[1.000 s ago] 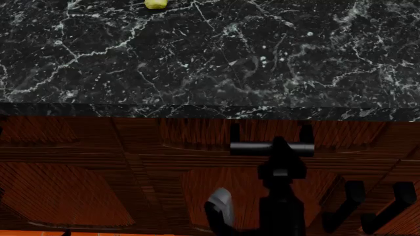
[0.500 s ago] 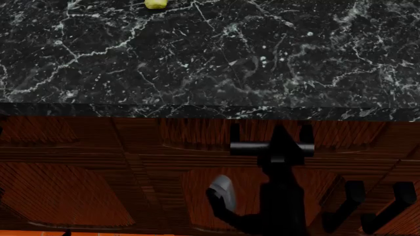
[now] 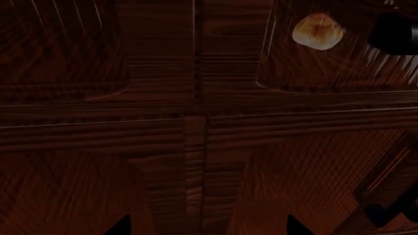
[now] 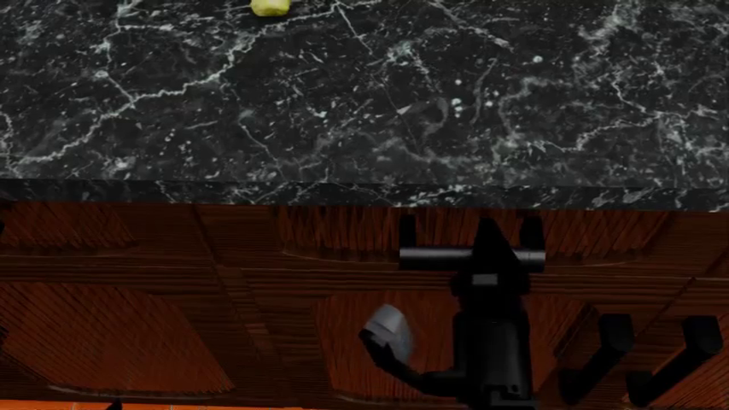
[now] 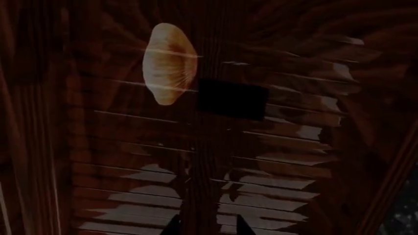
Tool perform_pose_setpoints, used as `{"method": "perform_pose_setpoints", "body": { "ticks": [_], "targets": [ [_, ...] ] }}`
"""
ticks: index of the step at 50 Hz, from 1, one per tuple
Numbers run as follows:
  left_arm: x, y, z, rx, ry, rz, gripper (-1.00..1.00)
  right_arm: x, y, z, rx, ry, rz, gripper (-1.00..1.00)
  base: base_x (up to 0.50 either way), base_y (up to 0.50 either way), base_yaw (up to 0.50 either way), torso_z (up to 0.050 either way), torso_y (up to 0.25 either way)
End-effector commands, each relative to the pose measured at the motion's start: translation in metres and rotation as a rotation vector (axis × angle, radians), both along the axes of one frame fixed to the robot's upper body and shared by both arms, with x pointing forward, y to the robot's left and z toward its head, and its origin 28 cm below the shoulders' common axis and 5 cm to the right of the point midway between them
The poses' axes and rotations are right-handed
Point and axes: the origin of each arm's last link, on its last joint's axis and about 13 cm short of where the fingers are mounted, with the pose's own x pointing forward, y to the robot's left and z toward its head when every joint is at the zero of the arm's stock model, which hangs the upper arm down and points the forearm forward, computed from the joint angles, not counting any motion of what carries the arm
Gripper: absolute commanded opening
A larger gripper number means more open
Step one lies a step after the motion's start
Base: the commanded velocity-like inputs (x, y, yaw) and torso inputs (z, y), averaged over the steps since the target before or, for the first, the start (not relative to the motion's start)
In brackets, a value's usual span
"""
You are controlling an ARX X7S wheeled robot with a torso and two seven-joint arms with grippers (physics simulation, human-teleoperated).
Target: Open the right drawer.
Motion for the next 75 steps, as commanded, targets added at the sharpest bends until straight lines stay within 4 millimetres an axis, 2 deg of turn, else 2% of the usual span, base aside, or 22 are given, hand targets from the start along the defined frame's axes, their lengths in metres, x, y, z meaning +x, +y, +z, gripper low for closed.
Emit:
{"method": "perform_pose_setpoints", "body": {
  "ticks": [1, 9, 17, 35, 54, 59, 75],
  "targets": [
    [0.000, 0.000, 0.000, -0.001, -0.002, -0.001, 1.00, 0.006, 0.005, 0.010, 0.055, 0.072, 0.042, -1.00, 0.00, 0.00, 0.01, 0.000, 0.000],
    [0.000, -0.001, 0.000, -0.002, -0.002, -0.004, 1.00, -0.006, 0.006, 0.010, 0.047, 0.081, 0.056, -1.00, 0.00, 0.00, 0.00, 0.000, 0.000],
    [0.000, -0.001, 0.001, -0.001, -0.003, -0.007, 1.00, -0.031, 0.005, 0.010, 0.032, 0.112, 0.062, -1.00, 0.00, 0.00, 0.00, 0.000, 0.000],
    [0.001, -0.001, 0.000, 0.003, -0.009, 0.000, 1.00, -0.054, 0.008, 0.007, 0.008, 0.137, 0.089, -1.00, 0.00, 0.00, 0.00, 0.000, 0.000],
    [0.002, 0.000, 0.000, -0.002, -0.011, 0.006, 1.00, -0.089, 0.011, 0.006, 0.000, 0.180, 0.103, -1.00, 0.00, 0.00, 0.00, 0.000, 0.000],
    [0.002, -0.001, 0.001, 0.000, -0.009, 0.006, 1.00, -0.098, 0.009, 0.001, 0.013, 0.194, 0.093, -1.00, 0.00, 0.00, 0.00, 0.000, 0.000],
    [0.002, 0.000, 0.001, 0.003, -0.010, 0.007, 1.00, -0.098, 0.010, 0.003, 0.018, 0.174, 0.087, -1.00, 0.00, 0.00, 0.00, 0.000, 0.000]
  ]
}}
